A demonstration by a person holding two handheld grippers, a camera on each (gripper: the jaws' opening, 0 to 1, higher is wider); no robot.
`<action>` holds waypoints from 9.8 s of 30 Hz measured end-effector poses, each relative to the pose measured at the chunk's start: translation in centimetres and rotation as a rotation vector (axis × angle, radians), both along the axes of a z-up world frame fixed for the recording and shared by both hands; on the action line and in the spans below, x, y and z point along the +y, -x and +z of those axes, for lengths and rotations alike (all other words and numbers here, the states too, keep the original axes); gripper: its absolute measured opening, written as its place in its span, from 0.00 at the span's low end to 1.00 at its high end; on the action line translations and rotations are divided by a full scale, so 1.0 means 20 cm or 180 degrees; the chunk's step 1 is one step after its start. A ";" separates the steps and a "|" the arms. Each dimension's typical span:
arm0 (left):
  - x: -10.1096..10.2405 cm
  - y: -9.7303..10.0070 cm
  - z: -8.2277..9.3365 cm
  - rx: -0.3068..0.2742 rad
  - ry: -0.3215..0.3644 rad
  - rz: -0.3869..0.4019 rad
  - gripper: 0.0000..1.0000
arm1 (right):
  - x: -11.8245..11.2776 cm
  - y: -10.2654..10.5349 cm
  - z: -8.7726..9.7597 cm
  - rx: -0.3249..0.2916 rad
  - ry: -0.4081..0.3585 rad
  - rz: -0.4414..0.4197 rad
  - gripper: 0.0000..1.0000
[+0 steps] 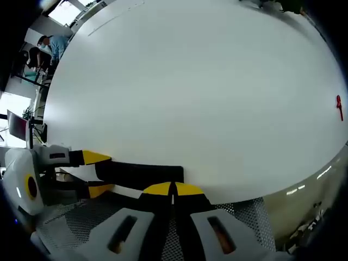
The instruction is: Press the specified remote control buttons in sequence, fully releasing each button before pressing the next.
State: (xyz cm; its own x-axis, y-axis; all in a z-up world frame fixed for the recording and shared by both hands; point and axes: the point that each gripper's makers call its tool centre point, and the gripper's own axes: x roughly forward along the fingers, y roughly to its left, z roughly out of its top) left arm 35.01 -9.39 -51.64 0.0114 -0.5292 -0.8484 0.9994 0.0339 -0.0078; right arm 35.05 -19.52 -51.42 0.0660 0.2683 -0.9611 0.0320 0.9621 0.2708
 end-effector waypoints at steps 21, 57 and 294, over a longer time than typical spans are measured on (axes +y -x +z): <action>0.00 0.00 0.00 0.0003 0.0009 0.0012 0.25 | 0.03 -0.02 0.00 -0.0046 -0.0087 0.0058 0.00; 0.00 0.00 0.00 -0.0007 0.0009 -0.0005 0.25 | 0.02 0.00 0.01 -0.0013 0.0012 0.0094 0.00; -0.02 0.00 0.00 -0.0015 0.0076 -0.0010 0.25 | 0.15 -0.07 0.02 -0.0452 -0.0052 0.0301 0.00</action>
